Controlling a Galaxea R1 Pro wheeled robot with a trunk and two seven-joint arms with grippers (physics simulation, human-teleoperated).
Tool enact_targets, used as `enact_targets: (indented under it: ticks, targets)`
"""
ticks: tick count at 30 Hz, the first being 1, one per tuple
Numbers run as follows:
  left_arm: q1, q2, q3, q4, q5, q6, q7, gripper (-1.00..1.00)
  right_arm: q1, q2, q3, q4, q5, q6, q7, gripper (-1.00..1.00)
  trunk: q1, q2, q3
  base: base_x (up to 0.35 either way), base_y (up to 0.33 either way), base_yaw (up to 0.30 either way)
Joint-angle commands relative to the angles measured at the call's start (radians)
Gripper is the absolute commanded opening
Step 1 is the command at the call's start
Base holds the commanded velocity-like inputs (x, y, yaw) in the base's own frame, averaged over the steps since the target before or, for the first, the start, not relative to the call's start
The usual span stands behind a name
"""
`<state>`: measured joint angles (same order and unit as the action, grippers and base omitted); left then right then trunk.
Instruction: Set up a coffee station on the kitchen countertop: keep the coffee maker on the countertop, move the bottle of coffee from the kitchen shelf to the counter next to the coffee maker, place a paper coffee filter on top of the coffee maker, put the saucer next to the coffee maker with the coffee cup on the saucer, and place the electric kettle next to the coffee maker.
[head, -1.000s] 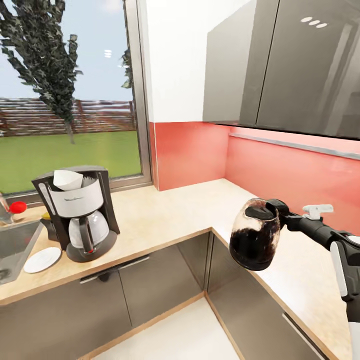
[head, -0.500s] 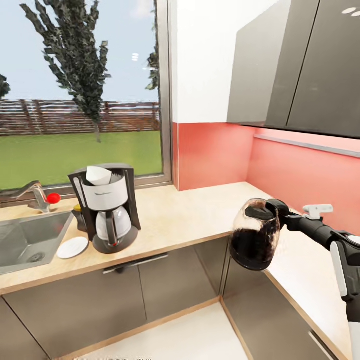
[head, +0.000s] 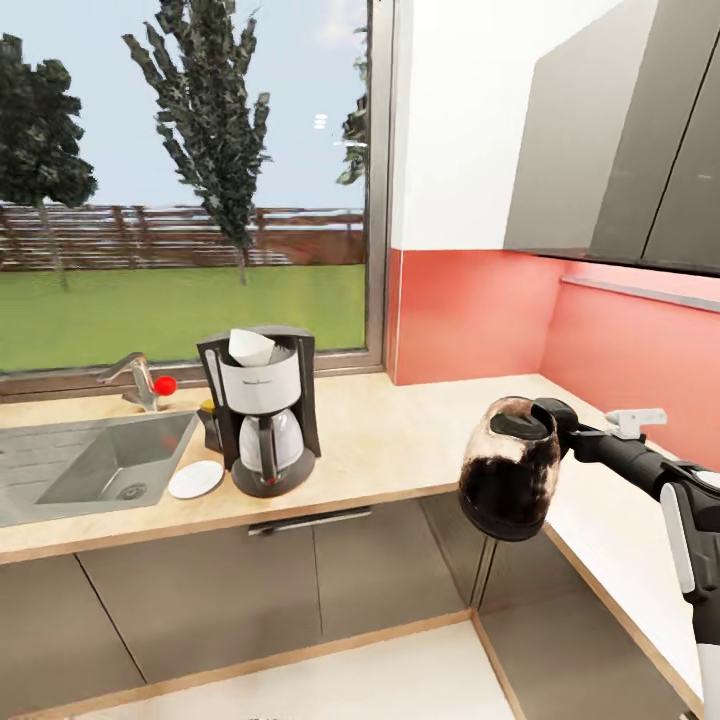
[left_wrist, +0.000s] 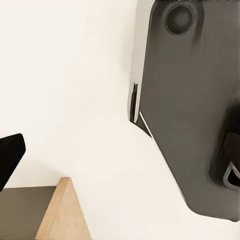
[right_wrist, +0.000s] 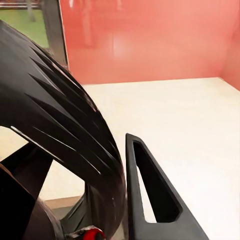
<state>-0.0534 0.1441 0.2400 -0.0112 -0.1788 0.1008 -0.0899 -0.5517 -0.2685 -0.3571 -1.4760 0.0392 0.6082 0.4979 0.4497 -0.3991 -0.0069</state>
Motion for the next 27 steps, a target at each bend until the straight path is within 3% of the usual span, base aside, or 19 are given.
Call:
enact_targets:
  ticks: [1,27]
  targets:
    - [0.0,0.0,0.009,-0.001,-0.01,0.005,-0.004,1.0,-0.001,0.0,-0.002,-0.001,0.001,0.005,0.008,-1.0,0.0,-0.001,0.0,0.0,0.0,0.251]
    - [0.0,0.002,0.01,-0.001,-0.01,0.005,-0.004,1.0,-0.001,0.001,-0.002,-0.001,0.001,0.005,0.008,-1.0,0.0,-0.001,0.025,0.0,0.0,0.22]
